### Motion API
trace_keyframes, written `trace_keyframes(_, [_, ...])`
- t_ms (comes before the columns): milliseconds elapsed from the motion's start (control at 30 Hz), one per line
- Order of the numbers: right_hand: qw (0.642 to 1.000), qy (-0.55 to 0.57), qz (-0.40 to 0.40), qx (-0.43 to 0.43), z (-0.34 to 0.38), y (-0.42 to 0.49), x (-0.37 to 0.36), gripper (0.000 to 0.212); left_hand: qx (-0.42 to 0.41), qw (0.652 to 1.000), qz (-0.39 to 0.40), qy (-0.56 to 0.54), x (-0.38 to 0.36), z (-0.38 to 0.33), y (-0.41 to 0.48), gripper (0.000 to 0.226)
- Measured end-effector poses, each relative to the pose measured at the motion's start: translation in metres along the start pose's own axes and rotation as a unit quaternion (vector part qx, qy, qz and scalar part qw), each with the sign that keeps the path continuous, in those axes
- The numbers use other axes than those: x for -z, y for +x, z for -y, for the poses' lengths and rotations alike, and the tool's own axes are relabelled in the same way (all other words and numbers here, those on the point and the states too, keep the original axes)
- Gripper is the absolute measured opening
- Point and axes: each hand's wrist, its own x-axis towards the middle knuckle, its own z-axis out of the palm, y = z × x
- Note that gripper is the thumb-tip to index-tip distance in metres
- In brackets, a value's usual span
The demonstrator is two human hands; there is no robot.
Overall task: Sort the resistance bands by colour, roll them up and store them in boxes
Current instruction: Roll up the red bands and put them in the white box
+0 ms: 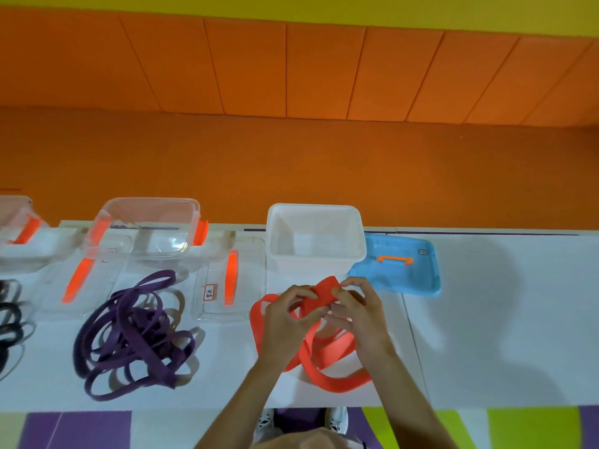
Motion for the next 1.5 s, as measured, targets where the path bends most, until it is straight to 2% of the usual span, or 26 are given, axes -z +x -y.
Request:
trace_keyframes(100, [1.0, 0.012, 0.0, -0.004, -0.002, -0.001, 0.005, 0.014, -0.017, 1.0, 0.009, 0.005, 0.001, 0.0, 0.0, 0.034])
trace_keyframes(267, [0.989, 0.135, -0.006, -0.058, -0.006, -0.003, 0.006, 0.009, -0.023, 0.999, 0.015, -0.021, -0.001, -0.008, 0.003, 0.032])
trace_keyframes(367, [0.997, 0.058, -0.002, -0.058, -0.004, -0.001, 0.002, 0.006, -0.046, 0.999, 0.0, -0.017, 0.002, -0.01, 0.003, 0.036])
trace_keyframes(500, [0.998, -0.05, 0.021, -0.038, 0.003, 0.004, 0.002, 0.022, -0.042, 0.999, -0.011, 0.017, 0.004, -0.014, 0.006, 0.042])
trace_keyframes(633, [0.992, -0.123, 0.015, 0.003, 0.01, 0.003, -0.001, 0.028, -0.034, 0.999, 0.007, 0.033, -0.002, -0.024, 0.008, 0.043])
trace_keyframes(733, [0.988, -0.147, 0.026, 0.033, 0.019, 0.001, -0.002, 0.008, -0.066, 0.997, 0.01, 0.049, -0.007, -0.03, 0.012, 0.04])
trace_keyframes(800, [0.984, -0.174, 0.014, 0.036, 0.02, 0.005, 0.0, 0.017, -0.076, 0.995, 0.003, 0.058, -0.009, -0.031, 0.015, 0.038])
trace_keyframes(1000, [0.997, -0.07, -0.027, 0.025, 0.024, 0.011, -0.004, 0.012, -0.104, 0.991, -0.006, 0.084, -0.01, -0.03, 0.017, 0.053])
trace_keyframes(1100, [0.997, -0.064, -0.025, 0.038, 0.03, 0.012, -0.008, 0.012, -0.108, 0.991, -0.024, 0.07, -0.011, -0.035, 0.019, 0.052])
trace_keyframes(1233, [0.997, -0.053, -0.005, 0.048, 0.045, 0.015, -0.013, 0.018, -0.055, 0.998, -0.031, 0.008, -0.006, -0.056, 0.028, 0.054])
trace_keyframes(1400, [0.997, -0.049, 0.039, 0.043, 0.064, 0.02, -0.014, 0.008, -0.084, 0.996, -0.028, -0.003, 0.0, -0.073, 0.04, 0.042])
trace_keyframes(1500, [0.997, -0.01, 0.07, 0.027, 0.073, 0.021, -0.01, 0.006, -0.088, 0.996, 0.005, 0.0, 0.003, -0.08, 0.043, 0.037])
